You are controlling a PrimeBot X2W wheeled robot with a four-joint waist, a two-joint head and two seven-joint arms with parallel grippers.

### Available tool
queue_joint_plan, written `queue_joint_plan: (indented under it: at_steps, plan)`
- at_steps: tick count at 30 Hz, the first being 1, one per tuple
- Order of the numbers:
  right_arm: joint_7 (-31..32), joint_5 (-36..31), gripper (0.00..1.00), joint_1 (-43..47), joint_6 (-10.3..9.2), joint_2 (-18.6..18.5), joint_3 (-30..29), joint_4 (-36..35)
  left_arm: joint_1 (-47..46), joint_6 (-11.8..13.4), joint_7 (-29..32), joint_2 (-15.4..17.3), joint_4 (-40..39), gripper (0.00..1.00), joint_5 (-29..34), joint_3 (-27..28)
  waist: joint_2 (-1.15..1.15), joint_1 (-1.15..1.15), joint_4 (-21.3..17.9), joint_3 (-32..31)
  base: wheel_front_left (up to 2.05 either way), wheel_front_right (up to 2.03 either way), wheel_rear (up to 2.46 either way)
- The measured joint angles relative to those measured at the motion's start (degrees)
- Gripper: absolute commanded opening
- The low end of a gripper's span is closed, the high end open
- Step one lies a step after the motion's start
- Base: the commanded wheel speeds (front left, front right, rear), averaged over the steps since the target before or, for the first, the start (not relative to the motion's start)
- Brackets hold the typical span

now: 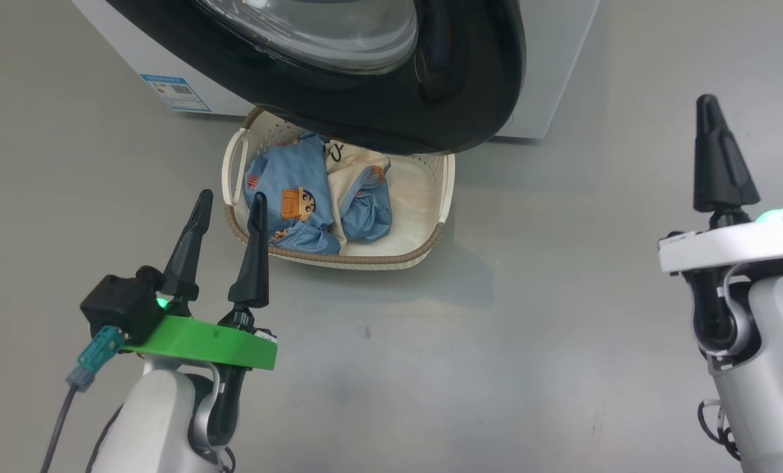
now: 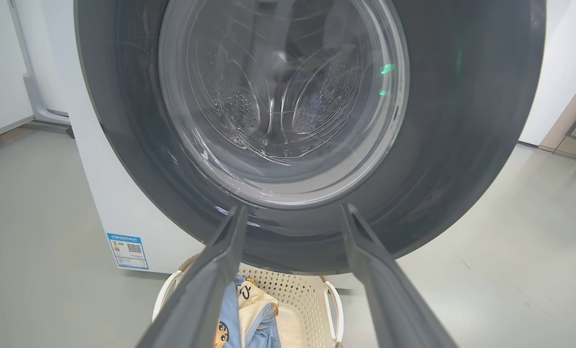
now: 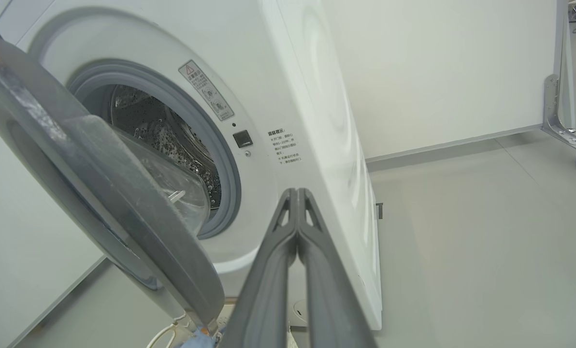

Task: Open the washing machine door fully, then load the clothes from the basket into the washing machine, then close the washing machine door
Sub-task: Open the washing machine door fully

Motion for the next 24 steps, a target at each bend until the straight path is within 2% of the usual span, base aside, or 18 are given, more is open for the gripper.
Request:
queue_joint_plan:
  at_steps: [6, 10, 15, 24]
  plan:
    - [1.7, 5.5, 0.0, -4.4, 0.69, -0.6, -3.1, 0.3, 0.0, 0.0, 0.0, 0.0, -0.1, 1.0, 0.0, -0.5, 0.0, 0.0, 0.3, 0.5, 0.0, 0.0, 0.0]
    - [4.2, 11.9, 0.0, -7.3, 0.87, 0.3, -5.6, 0.4, 0.0, 0.0, 0.0, 0.0, -0.2, 1.0, -0.1, -0.8, 0.0, 0.0, 0.5, 0.9, 0.0, 0.0, 0.0]
    - [10.0, 23.0, 0.0, -11.7, 1.35, 3.3, -6.7, 0.8, -0.1, 0.0, 0.0, 0.0, -0.3, 1.0, -0.6, -1.6, 0.0, 0.0, 1.1, 1.8, 0.0, 0.0, 0.0]
    - [19.7, 33.4, 0.0, -20.1, 1.2, 4.4, -7.6, 2.6, -0.5, 0.0, 0.0, 0.0, -0.3, 1.0, -1.7, -2.8, 0.0, 0.0, 2.6, 3.2, 0.0, 0.0, 0.0]
